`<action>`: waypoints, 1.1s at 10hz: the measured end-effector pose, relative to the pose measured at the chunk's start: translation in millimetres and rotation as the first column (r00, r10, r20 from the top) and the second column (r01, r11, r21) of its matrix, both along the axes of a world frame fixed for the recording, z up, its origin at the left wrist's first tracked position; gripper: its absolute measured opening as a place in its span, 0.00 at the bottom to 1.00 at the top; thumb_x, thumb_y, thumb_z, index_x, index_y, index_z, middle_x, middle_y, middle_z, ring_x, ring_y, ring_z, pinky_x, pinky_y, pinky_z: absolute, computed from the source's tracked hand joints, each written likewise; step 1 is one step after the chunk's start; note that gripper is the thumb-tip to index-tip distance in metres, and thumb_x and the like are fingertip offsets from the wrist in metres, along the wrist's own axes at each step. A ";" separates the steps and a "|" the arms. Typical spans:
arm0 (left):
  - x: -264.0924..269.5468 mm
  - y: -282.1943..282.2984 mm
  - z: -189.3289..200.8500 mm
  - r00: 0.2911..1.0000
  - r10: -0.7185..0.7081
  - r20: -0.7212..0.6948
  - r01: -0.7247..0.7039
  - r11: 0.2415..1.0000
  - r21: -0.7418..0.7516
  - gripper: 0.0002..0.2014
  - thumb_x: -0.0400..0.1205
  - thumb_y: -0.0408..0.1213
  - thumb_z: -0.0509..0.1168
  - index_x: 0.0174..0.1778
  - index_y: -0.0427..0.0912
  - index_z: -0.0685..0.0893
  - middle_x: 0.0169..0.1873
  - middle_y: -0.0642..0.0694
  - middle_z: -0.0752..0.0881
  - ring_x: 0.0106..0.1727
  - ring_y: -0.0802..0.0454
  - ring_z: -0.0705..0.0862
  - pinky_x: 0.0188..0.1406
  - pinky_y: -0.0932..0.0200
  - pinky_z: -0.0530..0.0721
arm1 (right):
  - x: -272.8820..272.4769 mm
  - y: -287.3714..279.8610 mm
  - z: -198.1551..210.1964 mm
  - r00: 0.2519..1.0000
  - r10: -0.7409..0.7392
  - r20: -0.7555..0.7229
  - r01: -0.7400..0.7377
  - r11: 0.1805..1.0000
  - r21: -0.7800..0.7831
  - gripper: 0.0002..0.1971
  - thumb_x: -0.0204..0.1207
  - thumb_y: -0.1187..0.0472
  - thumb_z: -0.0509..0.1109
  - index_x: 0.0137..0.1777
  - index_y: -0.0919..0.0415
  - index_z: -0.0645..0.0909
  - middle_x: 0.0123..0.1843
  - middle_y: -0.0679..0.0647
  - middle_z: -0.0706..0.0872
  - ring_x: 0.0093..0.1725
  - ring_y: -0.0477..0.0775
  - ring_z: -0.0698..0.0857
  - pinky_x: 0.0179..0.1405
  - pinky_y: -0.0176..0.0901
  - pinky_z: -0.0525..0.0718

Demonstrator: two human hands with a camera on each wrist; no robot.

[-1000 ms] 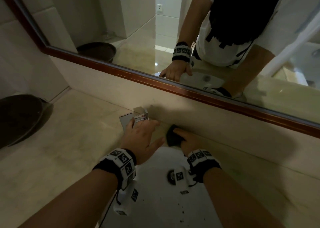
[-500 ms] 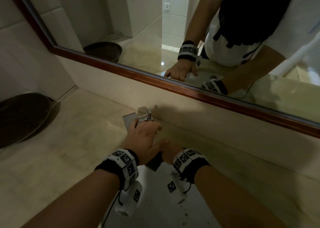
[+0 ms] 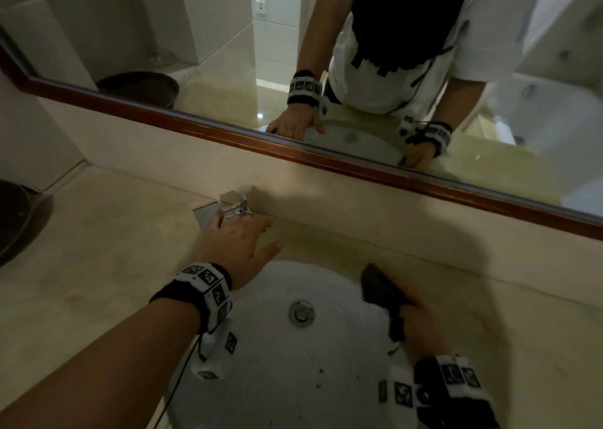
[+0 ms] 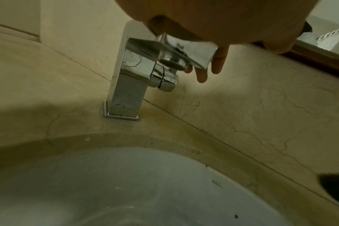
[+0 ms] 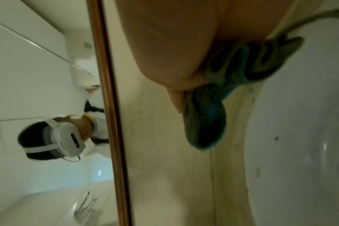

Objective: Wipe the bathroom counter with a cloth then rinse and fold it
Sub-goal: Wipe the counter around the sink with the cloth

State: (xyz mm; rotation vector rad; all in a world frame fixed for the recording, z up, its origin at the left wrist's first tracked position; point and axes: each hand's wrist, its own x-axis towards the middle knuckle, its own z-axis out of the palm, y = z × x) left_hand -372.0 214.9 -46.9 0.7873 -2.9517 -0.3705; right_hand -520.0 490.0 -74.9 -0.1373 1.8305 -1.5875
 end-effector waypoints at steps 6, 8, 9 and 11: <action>3.1 1.4 4.0 1.000 -0.027 -0.015 0.026 0.999 -0.036 0.35 0.78 0.69 0.36 0.65 0.55 0.77 0.63 0.57 0.82 0.69 0.52 0.76 0.76 0.37 0.58 | 28.2 -16.2 -83.0 0.872 0.168 -0.460 0.152 0.800 0.581 0.30 0.78 0.75 0.57 0.80 0.59 0.62 0.84 0.53 0.59 0.83 0.56 0.58 0.84 0.49 0.52; 3.2 0.5 0.3 0.998 -0.035 -0.056 0.034 0.999 -0.021 0.31 0.79 0.67 0.40 0.64 0.55 0.77 0.60 0.58 0.83 0.66 0.52 0.78 0.76 0.35 0.58 | 21.0 -64.6 -81.2 0.792 0.417 -0.446 -0.003 0.733 0.680 0.31 0.81 0.72 0.54 0.83 0.59 0.52 0.86 0.52 0.49 0.84 0.52 0.51 0.84 0.46 0.45; 2.2 0.4 -2.8 0.996 -0.026 -0.088 0.026 1.000 -0.003 0.32 0.78 0.68 0.39 0.64 0.54 0.78 0.59 0.58 0.83 0.67 0.52 0.78 0.76 0.35 0.56 | 15.0 -95.3 -76.5 0.727 0.545 -0.418 -0.118 0.698 0.706 0.31 0.82 0.72 0.51 0.84 0.57 0.51 0.86 0.49 0.47 0.85 0.51 0.48 0.84 0.44 0.44; 2.6 -0.1 -3.3 0.997 -0.024 -0.078 0.024 1.000 0.011 0.33 0.78 0.68 0.38 0.67 0.54 0.76 0.61 0.58 0.82 0.69 0.53 0.76 0.77 0.36 0.53 | 19.2 -146.4 -67.9 0.674 0.639 -0.371 -0.335 0.712 0.617 0.30 0.82 0.74 0.52 0.83 0.61 0.51 0.86 0.53 0.49 0.84 0.52 0.51 0.82 0.38 0.43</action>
